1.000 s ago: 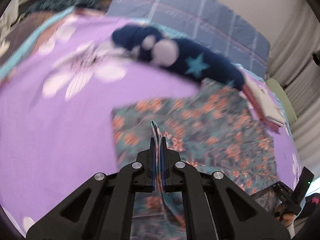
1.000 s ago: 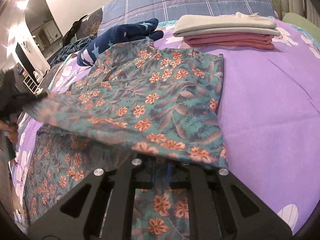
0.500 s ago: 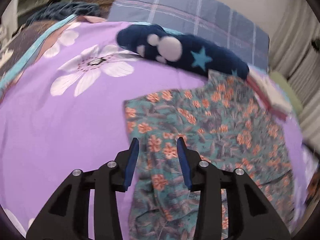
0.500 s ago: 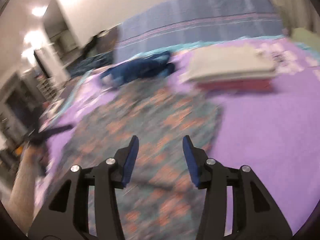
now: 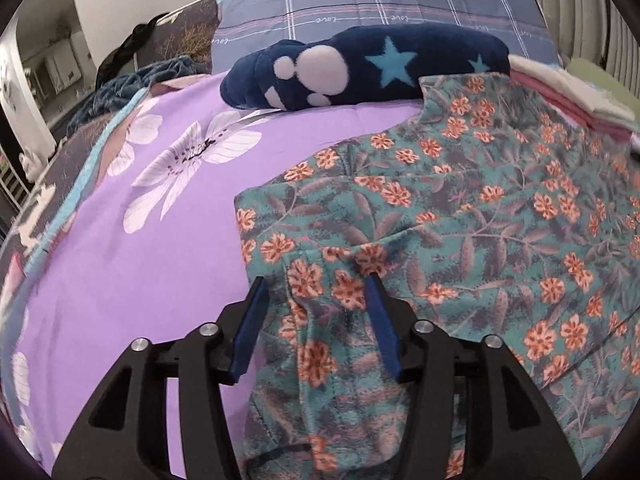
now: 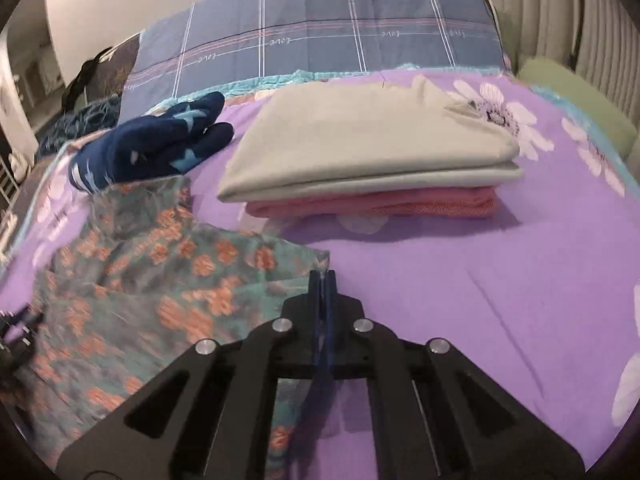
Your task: Fold small clothes
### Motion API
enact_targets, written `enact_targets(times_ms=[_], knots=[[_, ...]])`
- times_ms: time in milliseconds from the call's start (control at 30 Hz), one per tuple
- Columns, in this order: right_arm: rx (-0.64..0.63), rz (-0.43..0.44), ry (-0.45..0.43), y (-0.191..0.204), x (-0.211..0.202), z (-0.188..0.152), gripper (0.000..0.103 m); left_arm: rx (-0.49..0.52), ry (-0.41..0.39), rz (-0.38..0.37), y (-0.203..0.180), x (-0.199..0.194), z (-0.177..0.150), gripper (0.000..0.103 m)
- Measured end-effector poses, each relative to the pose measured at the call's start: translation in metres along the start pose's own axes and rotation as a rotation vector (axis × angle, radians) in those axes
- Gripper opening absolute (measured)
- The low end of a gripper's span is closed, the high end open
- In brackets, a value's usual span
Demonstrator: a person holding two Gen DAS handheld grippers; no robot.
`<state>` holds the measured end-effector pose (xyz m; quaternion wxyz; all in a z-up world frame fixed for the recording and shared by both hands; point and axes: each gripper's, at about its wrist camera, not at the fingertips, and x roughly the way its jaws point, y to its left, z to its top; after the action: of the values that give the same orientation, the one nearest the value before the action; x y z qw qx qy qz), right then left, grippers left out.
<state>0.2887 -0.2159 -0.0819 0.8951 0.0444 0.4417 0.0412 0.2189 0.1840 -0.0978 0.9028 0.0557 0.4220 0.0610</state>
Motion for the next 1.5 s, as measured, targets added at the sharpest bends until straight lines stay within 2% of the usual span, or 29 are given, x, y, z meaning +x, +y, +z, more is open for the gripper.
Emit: enact_targets(times_ms=[33, 133, 200, 233, 333, 367, 400, 433, 467, 533, 633, 733, 833, 900, 933, 1000, 1067, 1100, 1167, 1200, 1300, 1333, 1367, 1500], knots=[[0.022, 0.018, 0.012, -0.006, 0.008, -0.002, 0.002, -0.022, 0.005, 0.0, 0.004, 0.001, 0.0, 0.065], [0.056, 0.005, -0.034, -0.009, 0.001, -0.004, 0.003, -0.097, 0.019, -0.066, 0.016, 0.007, 0.001, 0.069], [0.041, -0.07, -0.077, 0.0, -0.018, -0.007, 0.016, -0.128, 0.022, -0.093, 0.021, 0.009, 0.0, 0.07], [0.026, -0.061, -0.095, 0.005, -0.028, -0.01, 0.017, -0.131, 0.021, -0.095, 0.021, 0.008, -0.001, 0.071], [-0.061, 0.105, -0.109, 0.025, -0.057, -0.032, 0.017, -0.112, 0.018, -0.061, 0.015, 0.007, -0.001, 0.074], [-0.103, 0.165, -0.082, 0.034, -0.063, -0.045, 0.018, -0.109, 0.018, -0.052, 0.014, 0.007, -0.001, 0.075], [-0.151, 0.189, -0.041, 0.042, -0.063, -0.059, 0.02, -0.11, 0.018, -0.049, 0.014, 0.007, -0.001, 0.075], [-0.184, 0.172, -0.008, 0.048, -0.059, -0.069, 0.023, -0.114, 0.018, -0.052, 0.015, 0.007, -0.001, 0.076], [-0.232, 0.111, 0.023, 0.051, -0.049, -0.084, 0.024, -0.119, 0.019, -0.055, 0.016, 0.007, -0.002, 0.077], [-0.265, 0.106, -0.021, 0.05, -0.041, -0.098, 0.025, -0.135, 0.02, -0.055, 0.018, 0.007, -0.003, 0.081], [-0.204, 0.115, -0.018, 0.046, -0.042, -0.094, 0.028, -0.145, 0.023, -0.042, 0.02, 0.007, -0.003, 0.085], [-0.255, 0.049, -0.037, 0.057, -0.046, -0.099, 0.03, -0.154, 0.023, -0.041, 0.022, 0.005, -0.003, 0.086], [-0.289, 0.005, -0.067, 0.063, -0.056, -0.102, 0.033, -0.214, 0.02, -0.084, 0.034, -0.009, -0.009, 0.085], [-0.235, -0.034, -0.129, 0.048, -0.08, -0.105, 0.057, -0.227, 0.001, -0.141, 0.041, -0.029, -0.022, 0.085], [-0.203, -0.043, -0.178, 0.04, -0.093, -0.109, 0.075, -0.21, -0.008, -0.166, 0.042, -0.039, -0.03, 0.085], [-0.179, -0.003, -0.191, 0.026, -0.11, -0.119, 0.075, -0.132, -0.005, -0.188, 0.04, -0.06, -0.052, 0.085], [-0.135, 0.036, -0.162, 0.011, -0.121, -0.132, 0.072, -0.072, 0.012, -0.204, 0.037, -0.075, -0.074, 0.082], [-0.108, 0.057, -0.141, 0.002, -0.126, -0.139, 0.071, -0.052, 0.027, -0.238, 0.035, -0.083, -0.088, 0.08], [-0.066, 0.096, -0.103, -0.008, -0.133, -0.153, 0.06, -0.034, 0.043, -0.285, 0.033, -0.093, -0.107, 0.077], [-0.042, 0.115, -0.088, -0.014, -0.138, -0.161, 0.058, -0.016, 0.036, -0.286, 0.031, -0.1, -0.117, 0.077], [0.006, 0.154, -0.049, -0.02, -0.146, -0.18, 0.044, 0.02, 0.033, -0.3, 0.027, -0.115, -0.136, 0.066], [0.022, 0.164, -0.042, -0.021, -0.149, -0.187, 0.039, 0.023, 0.036, -0.31, 0.028, -0.119, -0.14, 0.06], [0.031, 0.175, -0.037, -0.023, -0.152, -0.192, 0.037, 0.028, 0.039, -0.319, 0.027, -0.122, -0.144, 0.053], [0.054, 0.233, -0.014, -0.028, -0.165, -0.211, 0.035, 0.033, 0.051, -0.337, 0.029, -0.134, -0.157, 0.038]])
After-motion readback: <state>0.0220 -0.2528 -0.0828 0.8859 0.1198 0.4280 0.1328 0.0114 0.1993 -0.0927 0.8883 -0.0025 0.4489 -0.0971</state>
